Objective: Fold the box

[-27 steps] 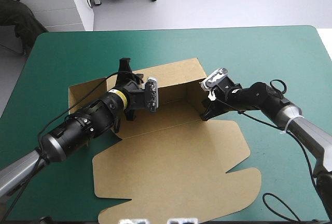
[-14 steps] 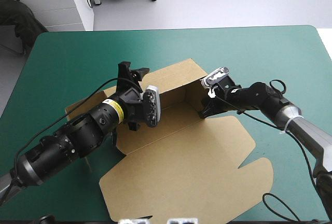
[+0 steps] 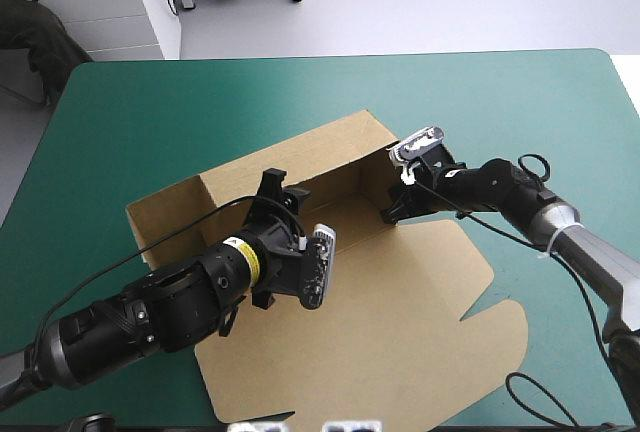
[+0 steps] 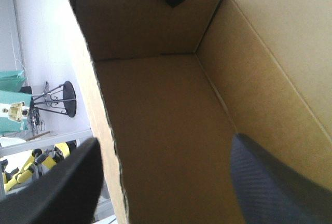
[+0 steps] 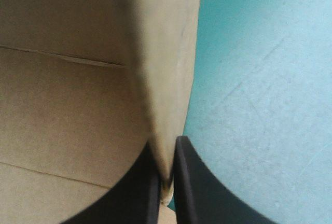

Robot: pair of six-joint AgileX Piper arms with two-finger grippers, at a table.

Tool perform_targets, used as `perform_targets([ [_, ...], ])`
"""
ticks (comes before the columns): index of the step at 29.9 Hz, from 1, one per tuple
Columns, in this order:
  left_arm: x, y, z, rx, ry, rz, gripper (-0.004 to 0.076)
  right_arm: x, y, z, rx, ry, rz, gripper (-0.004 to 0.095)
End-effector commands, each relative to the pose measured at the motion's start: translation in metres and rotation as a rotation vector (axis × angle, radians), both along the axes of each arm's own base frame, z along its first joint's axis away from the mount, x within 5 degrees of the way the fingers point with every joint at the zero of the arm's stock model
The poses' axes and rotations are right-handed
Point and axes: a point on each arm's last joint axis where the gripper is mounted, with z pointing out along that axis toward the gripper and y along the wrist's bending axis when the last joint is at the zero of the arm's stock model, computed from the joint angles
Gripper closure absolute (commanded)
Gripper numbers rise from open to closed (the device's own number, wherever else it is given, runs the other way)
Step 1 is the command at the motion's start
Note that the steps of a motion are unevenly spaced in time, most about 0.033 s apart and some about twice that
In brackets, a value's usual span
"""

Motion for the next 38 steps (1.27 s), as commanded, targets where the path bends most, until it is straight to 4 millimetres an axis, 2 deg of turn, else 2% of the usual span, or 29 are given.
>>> perform_targets([
  [1, -0.011, -0.003, 0.019, -0.065, -0.063, -0.062, 0.0425, 0.002, 0.001, 0.022, 0.057, -0.068, -0.042, 0.0926],
  [3, -0.015, -0.005, 0.019, -0.066, -0.063, -0.078, 0.0611, 0.002, 0.001, 0.022, 0.057, -0.068, -0.042, 0.0926],
  [4, -0.017, -0.006, 0.019, -0.066, -0.062, -0.088, 0.0730, 0.002, 0.001, 0.022, 0.057, -0.068, -0.042, 0.0926],
  [10, -0.019, -0.006, 0.034, -0.086, -0.067, -0.077, 0.0706, 0.002, 0.001, 0.022, 0.057, -0.066, -0.041, 0.0926],
  [16, -0.022, 0.004, 0.079, -0.179, 0.045, 0.029, 0.0706, 0.002, 0.000, 0.022, 0.058, -0.069, -0.045, 0.0926],
  [19, -0.011, 0.017, 0.101, -0.194, 0.089, 0.149, 0.0706, 0.002, 0.000, 0.023, 0.056, -0.072, -0.046, 0.0926],
  [22, 0.013, 0.032, 0.114, -0.222, 0.111, 0.296, 0.0706, 0.002, 0.000, 0.022, 0.052, -0.074, -0.044, 0.0926],
  [23, 0.025, 0.040, 0.119, -0.253, 0.128, 0.353, 0.0706, 0.002, 0.000, 0.022, 0.052, -0.072, -0.043, 0.0926],
  [27, 0.050, 0.066, 0.127, -0.417, 0.272, 0.486, 0.0706, 0.002, 0.000, 0.022, 0.052, -0.066, -0.038, 0.0926],
  [30, 0.066, 0.098, 0.129, -0.539, 0.345, 0.610, 0.0706, 0.002, 0.000, 0.022, 0.052, -0.066, -0.038, 0.0926],
  [33, 0.072, 0.135, 0.129, -0.630, 0.388, 0.798, 0.0708, 0.001, 0.001, 0.022, 0.053, -0.062, -0.036, 0.0926],
  [38, 0.063, 0.192, 0.132, -0.716, 0.349, 1.076, 0.0709, 0.001, 0.001, 0.022, 0.053, -0.061, -0.035, 0.0926],
])
